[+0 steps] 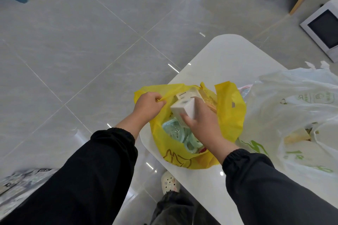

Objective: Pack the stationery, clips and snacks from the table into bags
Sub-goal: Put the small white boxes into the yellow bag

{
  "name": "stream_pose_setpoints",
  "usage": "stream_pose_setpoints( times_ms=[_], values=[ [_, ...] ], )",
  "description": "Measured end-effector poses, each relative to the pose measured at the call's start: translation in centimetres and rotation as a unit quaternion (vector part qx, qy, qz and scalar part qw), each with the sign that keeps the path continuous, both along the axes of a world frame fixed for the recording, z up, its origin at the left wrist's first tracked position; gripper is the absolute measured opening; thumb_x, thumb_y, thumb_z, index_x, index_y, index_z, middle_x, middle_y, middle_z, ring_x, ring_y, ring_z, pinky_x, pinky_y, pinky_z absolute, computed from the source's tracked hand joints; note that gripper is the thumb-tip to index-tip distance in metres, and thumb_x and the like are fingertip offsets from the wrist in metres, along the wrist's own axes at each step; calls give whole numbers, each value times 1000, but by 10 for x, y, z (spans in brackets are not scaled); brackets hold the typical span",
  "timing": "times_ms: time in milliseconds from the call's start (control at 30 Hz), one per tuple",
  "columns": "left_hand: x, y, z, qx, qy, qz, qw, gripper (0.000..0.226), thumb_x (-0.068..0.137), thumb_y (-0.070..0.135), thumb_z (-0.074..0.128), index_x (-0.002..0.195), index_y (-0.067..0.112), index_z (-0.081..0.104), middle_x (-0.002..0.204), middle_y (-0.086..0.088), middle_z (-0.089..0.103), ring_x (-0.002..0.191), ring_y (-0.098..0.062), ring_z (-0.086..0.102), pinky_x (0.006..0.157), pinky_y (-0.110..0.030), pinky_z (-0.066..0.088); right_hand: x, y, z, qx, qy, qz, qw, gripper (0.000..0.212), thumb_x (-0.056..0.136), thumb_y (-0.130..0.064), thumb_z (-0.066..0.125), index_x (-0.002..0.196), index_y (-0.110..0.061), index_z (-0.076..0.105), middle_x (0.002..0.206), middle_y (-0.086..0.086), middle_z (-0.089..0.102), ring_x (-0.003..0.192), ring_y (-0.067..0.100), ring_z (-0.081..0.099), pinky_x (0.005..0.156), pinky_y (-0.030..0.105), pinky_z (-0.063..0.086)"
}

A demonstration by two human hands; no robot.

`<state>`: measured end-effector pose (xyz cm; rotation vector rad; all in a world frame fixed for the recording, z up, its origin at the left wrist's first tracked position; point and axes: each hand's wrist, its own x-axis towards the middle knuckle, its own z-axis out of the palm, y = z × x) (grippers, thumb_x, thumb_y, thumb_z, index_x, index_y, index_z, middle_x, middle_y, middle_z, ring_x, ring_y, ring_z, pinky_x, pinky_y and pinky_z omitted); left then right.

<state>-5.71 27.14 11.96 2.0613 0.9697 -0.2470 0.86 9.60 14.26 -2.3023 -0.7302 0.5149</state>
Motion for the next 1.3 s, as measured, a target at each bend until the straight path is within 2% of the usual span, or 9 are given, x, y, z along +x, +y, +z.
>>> stream_pose_setpoints(
  times_ms=[200,433,633,767,867,967,1100,1200,1300],
  values=[
    [-5,-5,4,-45,-58,55,996,43,93,15,55,58,18,30,56,3,29,51,-12,28,49,-27,23,1,30,-10,69,118,-124,983,28,89,-36,63,101,-14,51,92,-3,56,82,14,55,71,31,51],
    [-9,-10,3,-69,-106,90,988,28,94,14,53,66,8,54,57,3,41,54,-13,37,53,-28,32,3,39,-19,-175,174,-130,960,50,86,-61,50,58,-20,43,64,2,52,66,25,54,47,29,33],
    [-8,-13,4,-55,-112,67,990,34,94,15,53,62,14,39,57,2,33,56,-16,32,54,-30,26,14,50,-23,-246,237,-109,934,47,87,-56,47,68,-13,50,68,2,56,61,18,53,49,27,35],
    [-8,-16,7,-28,-107,65,992,35,94,17,53,63,13,39,60,1,35,59,-18,34,57,-30,27,9,46,-31,-206,259,-144,933,51,90,-55,43,75,-8,57,75,6,60,67,22,56,58,29,40],
    [-11,-15,3,25,-79,23,996,24,96,20,52,79,5,61,89,-1,53,83,-20,49,70,-27,35,4,33,-32,-221,141,-138,955,58,95,-57,31,82,-7,57,78,7,59,71,26,55,54,29,36],
    [-12,-18,0,12,-86,25,996,28,98,19,48,117,5,63,120,-4,58,109,-19,53,86,-22,36,-2,17,-29,-126,-38,-86,988,37,92,-47,49,99,-12,56,94,0,56,86,21,53,66,32,44],
    [-13,-27,0,-35,-103,71,991,28,98,16,45,73,5,52,65,-2,45,59,-15,40,58,-25,34,-3,9,-45,-93,-157,139,973,38,84,-36,66,111,-9,66,111,11,64,98,33,56,79,44,52],
    [-11,-30,1,-36,-110,74,991,40,98,13,46,61,17,31,56,5,30,50,-10,27,45,-20,24,3,21,-45,-169,-114,116,972,37,93,-37,54,113,-7,64,109,11,63,99,31,56,82,40,48],
    [-7,-31,0,-19,-102,66,992,41,97,14,47,60,18,29,55,4,31,50,-11,28,44,-21,23,4,33,-42,-214,-101,117,964,39,98,-38,43,115,-7,59,117,14,57,102,32,55,82,38,44]
  ],
)
